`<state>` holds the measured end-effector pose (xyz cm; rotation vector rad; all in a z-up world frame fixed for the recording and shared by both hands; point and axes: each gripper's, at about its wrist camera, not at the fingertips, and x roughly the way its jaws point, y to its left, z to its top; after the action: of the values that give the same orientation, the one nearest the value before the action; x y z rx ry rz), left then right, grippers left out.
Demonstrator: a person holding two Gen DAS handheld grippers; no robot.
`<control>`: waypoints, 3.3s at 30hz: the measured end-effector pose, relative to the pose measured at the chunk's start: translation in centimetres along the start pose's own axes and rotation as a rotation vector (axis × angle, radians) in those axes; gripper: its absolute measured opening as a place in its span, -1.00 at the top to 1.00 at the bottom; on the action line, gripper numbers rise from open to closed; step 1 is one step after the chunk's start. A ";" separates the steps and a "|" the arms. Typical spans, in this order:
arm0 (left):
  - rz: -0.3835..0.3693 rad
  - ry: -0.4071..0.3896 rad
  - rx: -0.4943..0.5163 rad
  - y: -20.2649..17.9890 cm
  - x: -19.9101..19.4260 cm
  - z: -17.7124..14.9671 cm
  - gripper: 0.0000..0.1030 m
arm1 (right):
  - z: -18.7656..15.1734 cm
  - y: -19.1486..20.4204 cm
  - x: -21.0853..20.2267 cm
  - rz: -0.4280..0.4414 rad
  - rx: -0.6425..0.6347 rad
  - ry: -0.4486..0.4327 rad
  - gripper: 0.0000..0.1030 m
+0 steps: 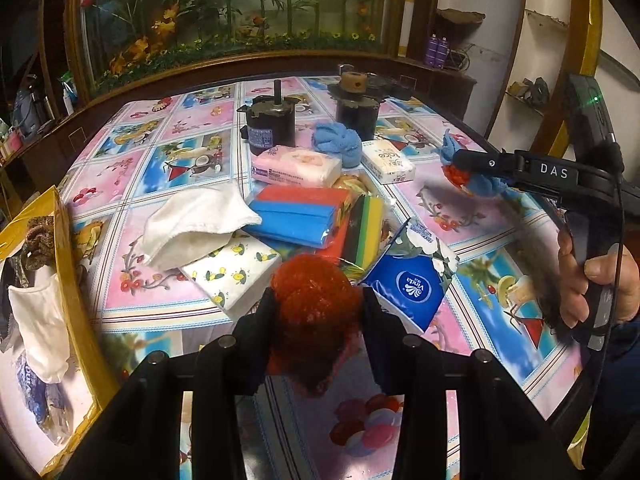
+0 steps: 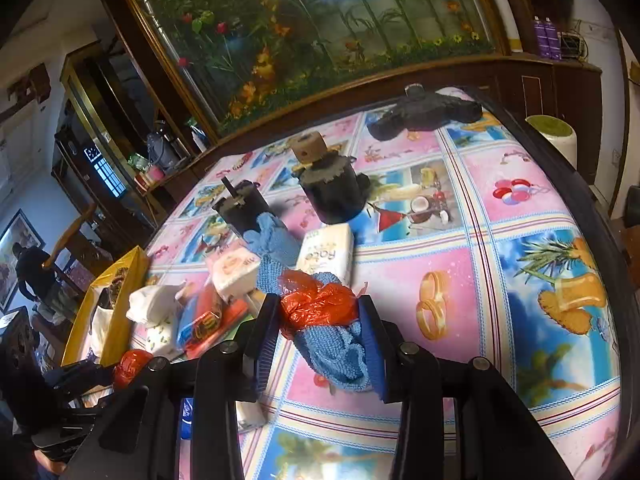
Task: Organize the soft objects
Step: 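Grasp and lift the blue sock bundle with the right tool, then carry the mesh bag into the yellow box with the left tool while the right tool carries the socks, then release the sock bundle in the box with the right tool while the left tool withdraws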
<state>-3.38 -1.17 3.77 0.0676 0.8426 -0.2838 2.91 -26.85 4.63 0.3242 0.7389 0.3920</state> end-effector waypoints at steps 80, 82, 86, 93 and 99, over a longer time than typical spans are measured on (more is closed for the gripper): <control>0.314 0.101 -0.599 36.5 -6.1 -2.7 0.20 | 0.2 46.4 32.7 0.234 -0.506 0.457 0.14; 0.298 0.097 -0.604 36.6 -6.0 -2.7 0.16 | 0.2 46.4 33.0 0.236 -0.502 0.457 0.07; 0.297 0.072 -0.608 36.6 -6.5 -2.7 -0.05 | 0.3 46.3 32.4 0.252 -0.484 0.450 -0.17; 0.279 0.026 -0.612 35.2 -8.1 -2.7 -0.17 | 1.5 44.0 28.0 0.299 -0.420 0.406 -0.17; 0.243 -0.039 -0.573 31.3 -10.2 -2.4 -0.17 | 1.7 39.6 21.6 0.349 -0.356 0.344 -0.17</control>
<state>-3.02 31.52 8.08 -0.3671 0.8411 0.1896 9.59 17.46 9.76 0.0449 0.9313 0.9131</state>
